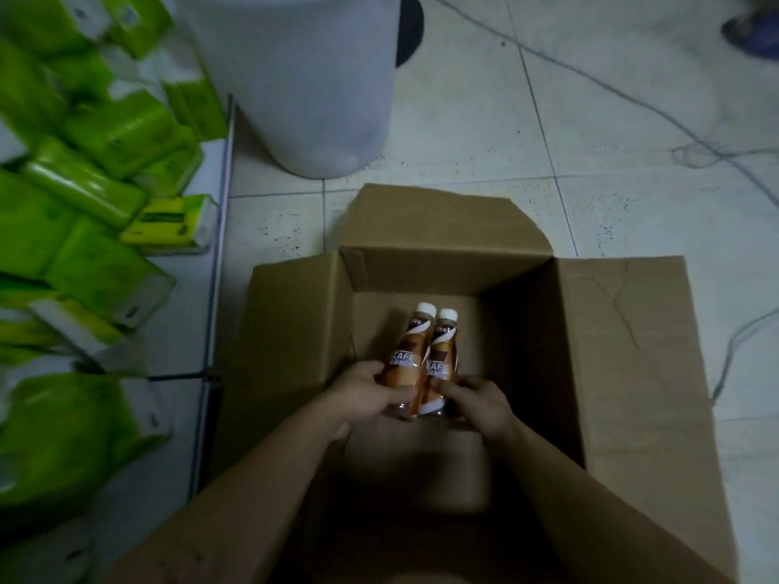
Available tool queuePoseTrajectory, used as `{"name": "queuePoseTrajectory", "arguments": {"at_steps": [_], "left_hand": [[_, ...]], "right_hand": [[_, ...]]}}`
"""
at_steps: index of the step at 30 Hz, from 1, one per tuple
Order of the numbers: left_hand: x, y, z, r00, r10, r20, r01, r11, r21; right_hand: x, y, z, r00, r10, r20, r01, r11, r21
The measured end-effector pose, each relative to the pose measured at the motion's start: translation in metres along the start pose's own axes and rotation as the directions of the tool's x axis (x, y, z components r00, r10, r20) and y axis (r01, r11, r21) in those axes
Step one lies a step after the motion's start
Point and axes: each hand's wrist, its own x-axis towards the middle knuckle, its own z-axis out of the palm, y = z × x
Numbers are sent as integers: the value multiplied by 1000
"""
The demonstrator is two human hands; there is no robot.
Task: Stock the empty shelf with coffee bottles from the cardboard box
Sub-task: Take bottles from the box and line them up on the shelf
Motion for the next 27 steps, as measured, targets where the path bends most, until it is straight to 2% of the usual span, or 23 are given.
{"name": "queuePoseTrajectory", "arguments": {"at_steps": [3,6,10,13,16,20,22,25,27], "left_hand": [[-42,21,-22,990,134,-52,-138,985,-102],[-92,47,-41,946,295,-136,-305,951,-53],[-185,80,-73,818,496,-292,-502,863,59],[-269,103,-100,691,600,-403,-581,793,184],[-362,120,-126,560,689,-459,-615,718,327],[-467,128,-143,278,747,-603,-694,591,412],[-512,130,-150,172,739,-651,-697,558,450],[-571,117,-172,142,742,-655,-634,576,516],[-603,102,-191,134,730,-670,-595,600,535]], "right_hand": [[-38,-20,15,986,-133,102,115,979,168],[-79,-62,29,952,-300,61,269,916,296],[-155,-137,49,852,-524,11,512,836,195],[-221,-189,64,735,-676,43,670,735,107],[-294,-233,86,575,-816,64,815,578,44],[-386,-278,132,373,-926,63,925,376,59],[-426,-296,153,292,-955,44,951,295,91],[-471,-314,179,197,-980,41,973,200,113],[-495,-324,198,134,-986,100,985,144,98]]}}
